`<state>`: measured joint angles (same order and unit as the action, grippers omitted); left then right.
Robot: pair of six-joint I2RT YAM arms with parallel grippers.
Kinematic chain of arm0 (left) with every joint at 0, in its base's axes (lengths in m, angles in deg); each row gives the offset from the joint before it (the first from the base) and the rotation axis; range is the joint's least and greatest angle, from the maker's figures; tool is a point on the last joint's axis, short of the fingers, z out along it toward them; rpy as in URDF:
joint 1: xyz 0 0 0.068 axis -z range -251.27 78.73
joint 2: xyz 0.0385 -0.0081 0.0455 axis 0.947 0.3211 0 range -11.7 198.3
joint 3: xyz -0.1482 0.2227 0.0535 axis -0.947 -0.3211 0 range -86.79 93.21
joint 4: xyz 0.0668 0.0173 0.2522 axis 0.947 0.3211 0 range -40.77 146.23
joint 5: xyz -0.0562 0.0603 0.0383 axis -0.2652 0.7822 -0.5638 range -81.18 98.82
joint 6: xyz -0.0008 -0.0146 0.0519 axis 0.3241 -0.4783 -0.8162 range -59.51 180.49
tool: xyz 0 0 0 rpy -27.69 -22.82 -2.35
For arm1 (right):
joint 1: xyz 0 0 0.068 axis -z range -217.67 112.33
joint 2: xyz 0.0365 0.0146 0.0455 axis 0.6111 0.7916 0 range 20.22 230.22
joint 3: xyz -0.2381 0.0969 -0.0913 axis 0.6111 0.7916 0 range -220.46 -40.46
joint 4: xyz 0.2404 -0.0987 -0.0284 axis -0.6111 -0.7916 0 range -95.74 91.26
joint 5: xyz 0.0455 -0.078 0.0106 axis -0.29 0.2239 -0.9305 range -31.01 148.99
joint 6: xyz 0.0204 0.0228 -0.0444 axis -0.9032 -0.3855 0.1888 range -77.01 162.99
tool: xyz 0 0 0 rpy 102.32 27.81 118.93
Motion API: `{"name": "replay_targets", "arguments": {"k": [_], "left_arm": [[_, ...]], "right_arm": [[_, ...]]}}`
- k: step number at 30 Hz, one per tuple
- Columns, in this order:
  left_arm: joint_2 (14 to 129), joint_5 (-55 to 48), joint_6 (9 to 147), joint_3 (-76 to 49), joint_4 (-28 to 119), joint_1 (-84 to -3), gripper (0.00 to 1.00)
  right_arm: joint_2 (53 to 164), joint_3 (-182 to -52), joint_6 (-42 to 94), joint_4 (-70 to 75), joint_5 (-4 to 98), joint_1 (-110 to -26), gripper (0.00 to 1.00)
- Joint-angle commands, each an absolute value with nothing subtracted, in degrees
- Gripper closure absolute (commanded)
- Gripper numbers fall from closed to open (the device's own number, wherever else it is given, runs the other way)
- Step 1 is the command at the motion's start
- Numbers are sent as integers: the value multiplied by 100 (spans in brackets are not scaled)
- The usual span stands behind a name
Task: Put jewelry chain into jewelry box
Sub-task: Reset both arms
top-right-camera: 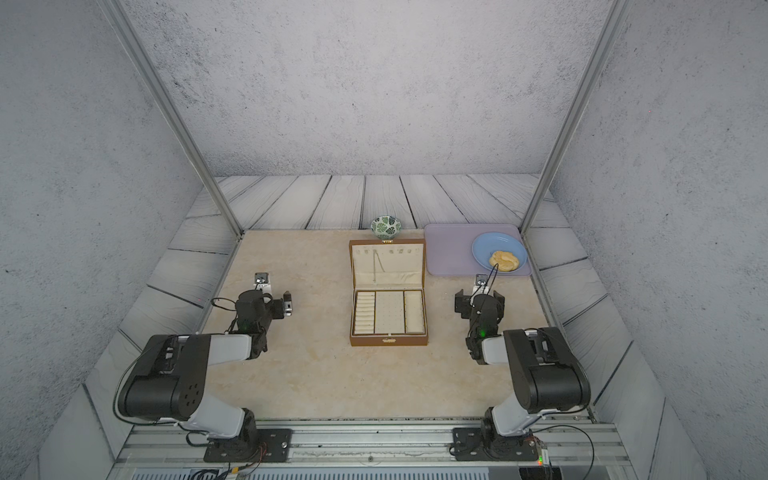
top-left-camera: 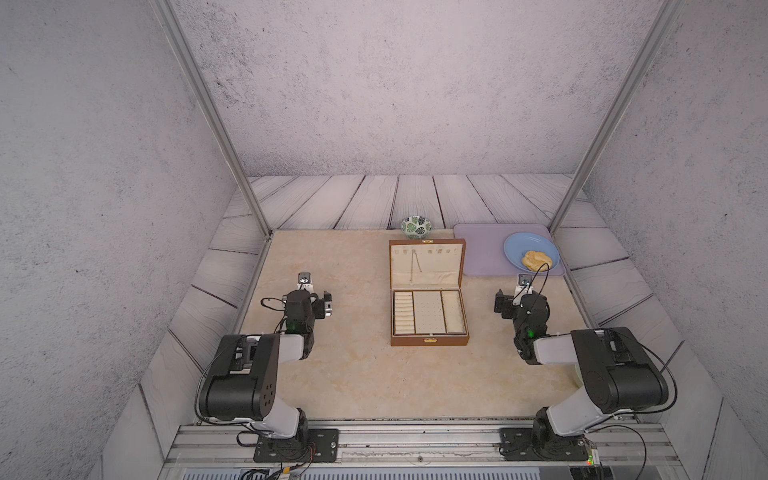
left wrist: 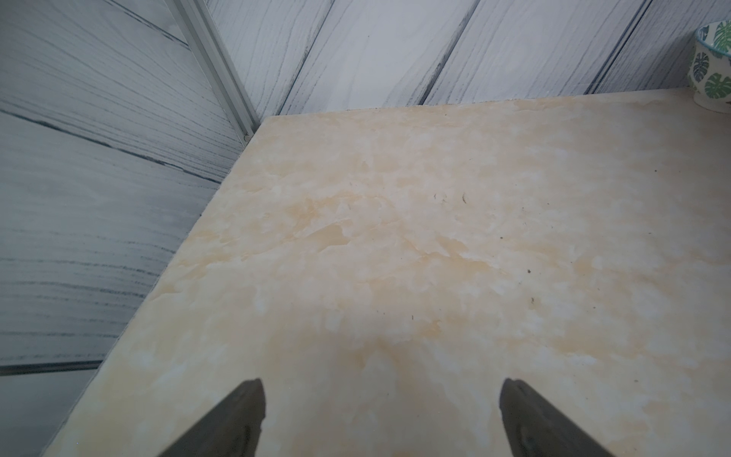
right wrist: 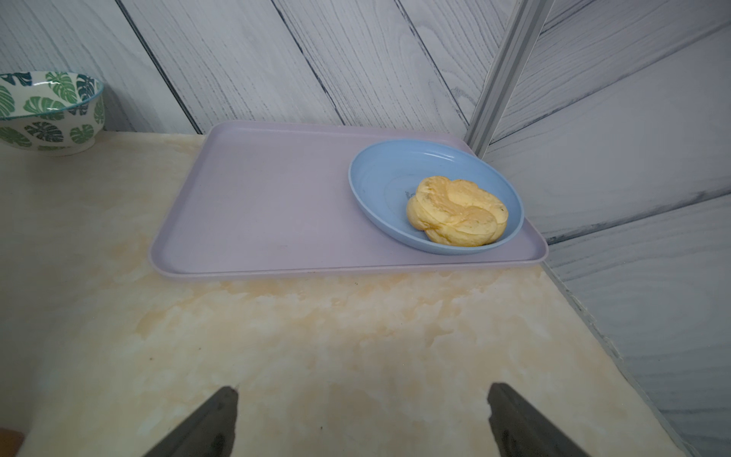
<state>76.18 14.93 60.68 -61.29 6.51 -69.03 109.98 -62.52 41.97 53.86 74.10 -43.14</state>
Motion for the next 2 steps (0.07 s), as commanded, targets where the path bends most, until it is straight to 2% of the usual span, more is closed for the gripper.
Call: {"name": "replay_targets", "arguments": {"k": [1, 2], "left_arm": [[7586, 1436, 6058, -6039, 583, -6973, 2], [7577, 1448, 6058, -6060, 562, -6970, 2]], "right_arm": [[11057, -6296, 4167, 5467, 7490, -4297, 1], [11057, -6296, 4167, 5464, 7490, -4294, 1]]}}
